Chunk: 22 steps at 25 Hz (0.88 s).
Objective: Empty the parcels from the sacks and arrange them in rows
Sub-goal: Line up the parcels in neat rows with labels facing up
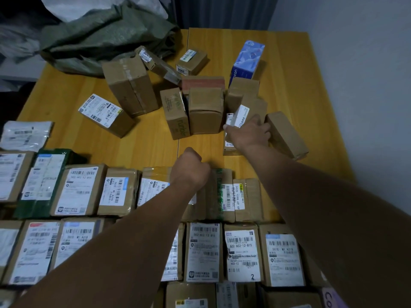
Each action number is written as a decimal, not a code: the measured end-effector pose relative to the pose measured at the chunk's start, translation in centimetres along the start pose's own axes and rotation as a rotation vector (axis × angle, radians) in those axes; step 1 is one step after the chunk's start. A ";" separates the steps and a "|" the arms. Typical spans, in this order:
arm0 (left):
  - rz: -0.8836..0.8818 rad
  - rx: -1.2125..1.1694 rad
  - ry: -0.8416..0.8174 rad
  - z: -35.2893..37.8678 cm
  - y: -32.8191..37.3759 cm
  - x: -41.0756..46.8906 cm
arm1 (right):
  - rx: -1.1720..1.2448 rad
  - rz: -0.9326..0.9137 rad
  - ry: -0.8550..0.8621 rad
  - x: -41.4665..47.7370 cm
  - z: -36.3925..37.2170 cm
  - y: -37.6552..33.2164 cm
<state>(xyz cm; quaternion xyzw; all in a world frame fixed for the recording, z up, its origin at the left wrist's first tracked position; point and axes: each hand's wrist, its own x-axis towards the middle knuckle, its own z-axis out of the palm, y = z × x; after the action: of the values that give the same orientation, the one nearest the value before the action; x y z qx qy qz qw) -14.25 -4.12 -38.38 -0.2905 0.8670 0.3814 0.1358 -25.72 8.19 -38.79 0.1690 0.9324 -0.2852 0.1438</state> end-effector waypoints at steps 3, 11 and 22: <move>0.012 -0.023 0.014 0.1 -0.3 0.2 | -0.017 0.032 -0.017 0.5 0.5 -0.1; 0.069 -0.060 -0.002 -0.8 0.4 -0.9 | 0.128 0.035 -0.025 -1.8 -2.9 0.9; -0.063 -0.625 -0.235 -3.9 3.4 -8.5 | 0.584 0.047 -0.350 -13.5 -12.1 3.7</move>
<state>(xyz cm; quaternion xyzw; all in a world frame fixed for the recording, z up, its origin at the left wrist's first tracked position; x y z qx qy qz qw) -9.61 -1.75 -29.92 -0.2989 0.6769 0.6554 0.1509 -14.12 14.97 -26.04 0.1729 0.7686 -0.5613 0.2536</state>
